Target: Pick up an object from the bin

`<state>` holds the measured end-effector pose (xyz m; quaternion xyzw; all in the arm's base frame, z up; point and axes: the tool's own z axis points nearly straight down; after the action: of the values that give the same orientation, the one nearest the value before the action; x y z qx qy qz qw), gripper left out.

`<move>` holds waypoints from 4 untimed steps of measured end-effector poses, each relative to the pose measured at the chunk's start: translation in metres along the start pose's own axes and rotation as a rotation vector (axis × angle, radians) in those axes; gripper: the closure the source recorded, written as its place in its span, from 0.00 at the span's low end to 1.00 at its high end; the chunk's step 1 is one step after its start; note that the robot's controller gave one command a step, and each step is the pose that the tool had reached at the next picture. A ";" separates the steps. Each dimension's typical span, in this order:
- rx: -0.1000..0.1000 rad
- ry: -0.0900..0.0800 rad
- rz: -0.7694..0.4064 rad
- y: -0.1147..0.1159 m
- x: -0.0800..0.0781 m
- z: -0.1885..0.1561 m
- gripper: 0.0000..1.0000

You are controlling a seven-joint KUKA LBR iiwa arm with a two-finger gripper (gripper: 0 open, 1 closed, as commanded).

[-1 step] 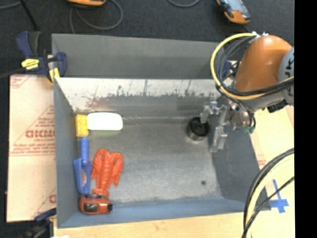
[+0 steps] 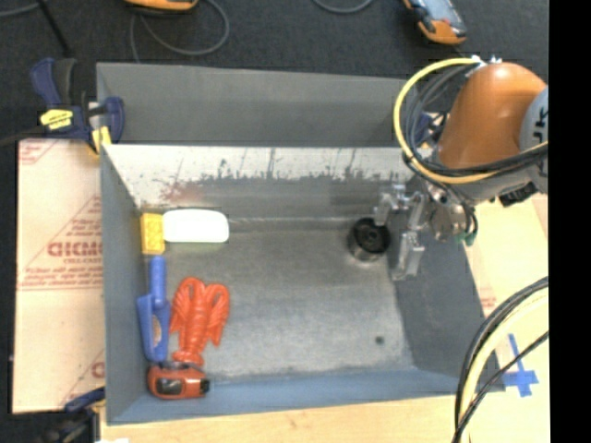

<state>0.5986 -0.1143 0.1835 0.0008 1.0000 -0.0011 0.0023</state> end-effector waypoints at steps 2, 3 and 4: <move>-0.002 0.006 0.014 -0.005 0.006 0.080 0.00; -0.001 -0.005 0.038 -0.018 -0.031 0.091 0.00; 0.002 -0.044 0.020 -0.025 -0.004 0.099 1.00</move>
Offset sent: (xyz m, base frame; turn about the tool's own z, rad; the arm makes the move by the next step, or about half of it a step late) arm -0.0048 -0.0061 -0.0740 0.0181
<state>0.6032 -0.1397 0.0842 0.0108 0.9996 -0.0020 0.0241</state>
